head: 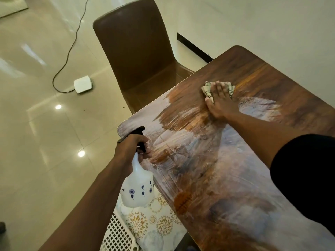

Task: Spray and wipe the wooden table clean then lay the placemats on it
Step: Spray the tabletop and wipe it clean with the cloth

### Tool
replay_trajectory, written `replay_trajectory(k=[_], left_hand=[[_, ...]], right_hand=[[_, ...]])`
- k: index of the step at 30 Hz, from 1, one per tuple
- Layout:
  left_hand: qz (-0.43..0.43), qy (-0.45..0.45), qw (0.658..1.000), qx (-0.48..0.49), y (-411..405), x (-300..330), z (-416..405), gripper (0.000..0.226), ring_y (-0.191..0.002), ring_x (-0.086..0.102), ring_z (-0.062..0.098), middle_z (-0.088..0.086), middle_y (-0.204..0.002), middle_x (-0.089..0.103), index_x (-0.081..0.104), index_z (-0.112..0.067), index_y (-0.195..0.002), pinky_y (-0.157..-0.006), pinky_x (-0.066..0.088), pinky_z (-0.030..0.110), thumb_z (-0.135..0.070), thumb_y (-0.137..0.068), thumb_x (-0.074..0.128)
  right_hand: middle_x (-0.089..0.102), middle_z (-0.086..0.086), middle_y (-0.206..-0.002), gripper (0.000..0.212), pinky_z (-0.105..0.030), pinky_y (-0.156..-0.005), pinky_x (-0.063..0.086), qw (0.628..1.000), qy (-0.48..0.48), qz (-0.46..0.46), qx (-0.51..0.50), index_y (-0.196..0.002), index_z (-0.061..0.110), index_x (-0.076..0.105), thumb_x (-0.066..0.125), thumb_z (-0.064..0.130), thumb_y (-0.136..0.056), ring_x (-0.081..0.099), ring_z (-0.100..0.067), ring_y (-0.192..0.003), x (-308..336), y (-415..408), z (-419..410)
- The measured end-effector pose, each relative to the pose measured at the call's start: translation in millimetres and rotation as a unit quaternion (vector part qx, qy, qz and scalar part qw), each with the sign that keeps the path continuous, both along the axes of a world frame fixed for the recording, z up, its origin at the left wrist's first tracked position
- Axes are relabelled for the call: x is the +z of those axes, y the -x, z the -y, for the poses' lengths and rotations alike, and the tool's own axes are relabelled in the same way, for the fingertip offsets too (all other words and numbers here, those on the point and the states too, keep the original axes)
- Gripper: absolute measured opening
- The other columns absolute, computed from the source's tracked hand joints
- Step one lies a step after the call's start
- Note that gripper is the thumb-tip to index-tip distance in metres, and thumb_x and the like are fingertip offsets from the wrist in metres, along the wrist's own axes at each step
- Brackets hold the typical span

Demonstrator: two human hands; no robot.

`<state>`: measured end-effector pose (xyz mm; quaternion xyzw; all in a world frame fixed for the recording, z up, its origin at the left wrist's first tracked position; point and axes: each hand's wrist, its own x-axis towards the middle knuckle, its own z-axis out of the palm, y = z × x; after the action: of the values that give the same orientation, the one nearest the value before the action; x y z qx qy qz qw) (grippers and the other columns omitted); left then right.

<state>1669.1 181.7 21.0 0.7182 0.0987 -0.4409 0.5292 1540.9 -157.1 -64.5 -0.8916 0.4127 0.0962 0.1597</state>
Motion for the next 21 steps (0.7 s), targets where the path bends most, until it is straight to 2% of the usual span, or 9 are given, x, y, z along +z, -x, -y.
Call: replay_trajectory(k=[2,4,7,11,13,15,17,19,21], left_hand=[[-0.006,0.003,1.0,0.002,-3.9,-5.0,-2.4,0.011,-0.045,0.065,0.024,0.009,-0.059,0.064,0.072,-0.001,-0.084,-0.101,0.049,0.069,-0.005,-0.093,0.067],[-0.007,0.005,1.0,0.004,-8.2,-8.6,-4.7,0.01,-0.045,0.065,0.024,0.009,-0.059,0.064,0.072,-0.001,-0.085,-0.098,0.051,0.069,-0.005,-0.092,0.068],[-0.005,0.001,1.0,0.015,-13.4,-12.5,-4.6,0.014,-0.046,0.064,0.024,0.007,-0.057,0.064,0.073,-0.007,-0.079,-0.082,0.056,0.055,-0.005,-0.092,0.068],[-0.004,0.01,1.0,0.023,-20.0,-14.7,-3.9,0.039,-0.047,0.063,0.025,0.01,-0.057,0.063,0.076,-0.017,-0.058,-0.089,0.055,0.057,-0.003,-0.093,0.067],[-0.005,0.008,1.0,0.029,-23.6,-14.2,-1.3,0.026,-0.054,0.061,0.027,0.012,-0.064,0.062,0.075,-0.011,-0.072,-0.082,0.06,0.053,-0.002,-0.094,0.066],[0.0,0.002,0.999,0.034,-27.3,-16.1,0.3,0.012,-0.058,0.058,0.027,0.013,-0.069,0.06,0.071,-0.006,-0.086,-0.077,0.06,0.049,-0.002,-0.095,0.065],[-0.003,0.001,0.999,0.032,-30.4,-17.6,0.3,0.013,-0.057,0.057,0.025,0.011,-0.069,0.059,0.07,-0.013,-0.091,-0.076,0.058,0.047,-0.002,-0.095,0.065],[-0.003,-0.003,1.0,0.022,-32.6,-20.0,-0.8,0.025,-0.055,0.055,0.023,0.008,-0.064,0.058,0.07,-0.025,-0.094,-0.073,0.056,0.045,-0.001,-0.094,0.064],[0.004,-0.015,0.999,0.028,-32.7,-20.0,-0.5,0.019,-0.053,0.051,0.022,0.007,-0.061,0.056,0.069,-0.019,-0.091,-0.066,0.053,0.042,0.0,-0.091,0.066]], right_hand=[[-0.021,0.0,-0.173,0.074,-0.058,-0.128,0.005,1.0,-0.008,0.008,-0.021,-0.166,0.021,-0.014,0.019,0.056,-0.11,-0.016,-0.024,-0.16,1.0,-7.2,-8.7],[-0.02,-0.003,-0.173,0.074,-0.06,-0.128,0.004,1.0,-0.005,0.018,-0.005,-0.166,0.021,-0.014,0.017,0.057,-0.109,-0.016,-0.027,-0.16,-0.3,-19.5,-25.9],[-0.02,-0.002,-0.173,0.072,-0.063,-0.127,-0.001,0.997,0.017,0.026,0.077,-0.165,0.023,-0.015,0.016,0.057,-0.109,-0.017,-0.026,-0.16,-3.7,-39.3,-68.9],[-0.02,0.002,-0.173,0.072,-0.059,-0.126,-0.006,0.975,0.026,0.051,0.212,-0.166,0.024,-0.014,0.017,0.057,-0.109,-0.02,-0.018,-0.159,-11.2,-56.1,-133.1],[-0.018,0.004,-0.174,0.073,-0.057,-0.127,-0.002,0.964,0.036,0.066,0.254,-0.166,0.025,-0.011,0.011,0.06,-0.106,-0.019,-0.014,-0.159,-18.1,-54.8,-144.7],[-0.016,0.005,-0.174,0.077,-0.053,-0.128,0.0,0.962,0.038,0.063,0.263,-0.167,0.025,-0.01,0.002,0.063,-0.101,-0.017,-0.013,-0.16,-19.5,-53.5,-139.7],[-0.015,0.003,-0.174,0.081,-0.054,-0.129,0.0,0.964,0.049,0.054,0.255,-0.167,0.025,-0.009,-0.004,0.064,-0.097,-0.015,-0.015,-0.16,-17.0,-52.9,-127.2],[-0.016,0.002,-0.174,0.082,-0.055,-0.129,-0.004,0.976,0.044,0.054,0.204,-0.166,0.025,-0.011,-0.005,0.065,-0.095,-0.016,-0.018,-0.16,-12.9,-52.2,-106.2],[-0.018,0.001,-0.174,0.08,-0.053,-0.126,-0.008,0.989,0.038,0.05,0.135,-0.166,0.025,-0.013,-0.001,0.063,-0.097,-0.018,-0.02,-0.159,-9.6,-48.8,-75.9]])
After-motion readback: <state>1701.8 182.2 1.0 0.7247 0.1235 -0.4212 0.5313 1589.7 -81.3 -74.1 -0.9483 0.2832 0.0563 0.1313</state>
